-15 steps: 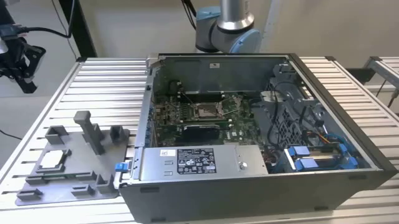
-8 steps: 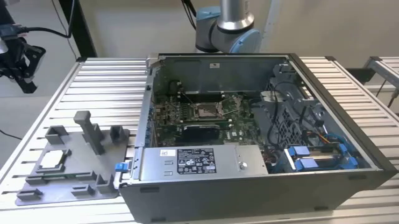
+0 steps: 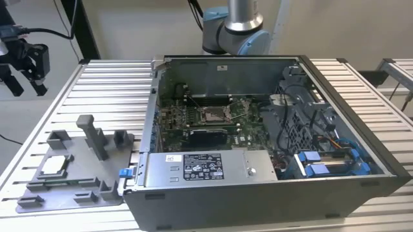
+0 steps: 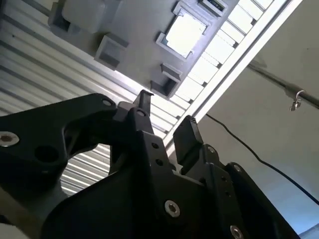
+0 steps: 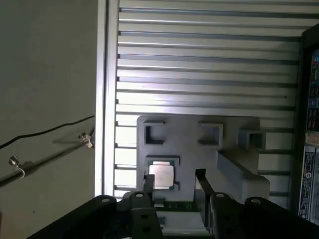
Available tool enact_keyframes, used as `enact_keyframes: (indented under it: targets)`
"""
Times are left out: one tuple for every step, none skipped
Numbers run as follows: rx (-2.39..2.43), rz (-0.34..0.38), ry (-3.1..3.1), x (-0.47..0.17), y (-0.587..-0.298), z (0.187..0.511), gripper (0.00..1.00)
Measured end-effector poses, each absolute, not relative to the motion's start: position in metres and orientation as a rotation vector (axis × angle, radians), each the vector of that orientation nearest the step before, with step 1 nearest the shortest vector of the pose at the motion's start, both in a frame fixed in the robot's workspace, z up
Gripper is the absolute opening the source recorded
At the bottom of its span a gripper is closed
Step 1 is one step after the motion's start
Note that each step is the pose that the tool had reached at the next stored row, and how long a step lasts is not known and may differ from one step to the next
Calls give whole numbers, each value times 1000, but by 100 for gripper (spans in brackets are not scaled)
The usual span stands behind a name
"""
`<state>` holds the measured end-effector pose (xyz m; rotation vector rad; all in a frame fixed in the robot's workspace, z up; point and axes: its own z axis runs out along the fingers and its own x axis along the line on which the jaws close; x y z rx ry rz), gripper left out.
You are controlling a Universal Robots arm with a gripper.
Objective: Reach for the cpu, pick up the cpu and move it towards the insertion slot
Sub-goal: 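Reach for the cpu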
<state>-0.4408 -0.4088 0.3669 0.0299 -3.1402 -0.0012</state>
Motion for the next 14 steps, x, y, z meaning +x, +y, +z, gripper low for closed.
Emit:
enact_keyframes:
  targets:
    - [30, -1, -3140, -441, -409, 367, 100]
    - [30, -1, -3140, -441, -409, 367, 100]
    - [30, -1, -3140, -441, -409, 367, 100]
    - [30, -1, -3140, -441, -409, 367, 100]
    - [30, -1, -3140, -441, -409, 367, 100]
    - [30, -1, -3140, -441, -409, 367, 100]
    - [30, -1, -3140, -441, -409, 367, 100]
    - [30, -1, -3140, -441, -409, 367, 100]
    - [30, -1, -3140, -441, -409, 367, 100]
    - [30, -1, -3140, -441, -409, 367, 100]
    - [30, -1, -3140, -441, -409, 367, 100]
    - [30, -1, -3140, -441, -409, 366, 100]
    - [30, -1, -3140, -441, -409, 365, 100]
    - [30, -1, -3140, -441, -409, 363, 100]
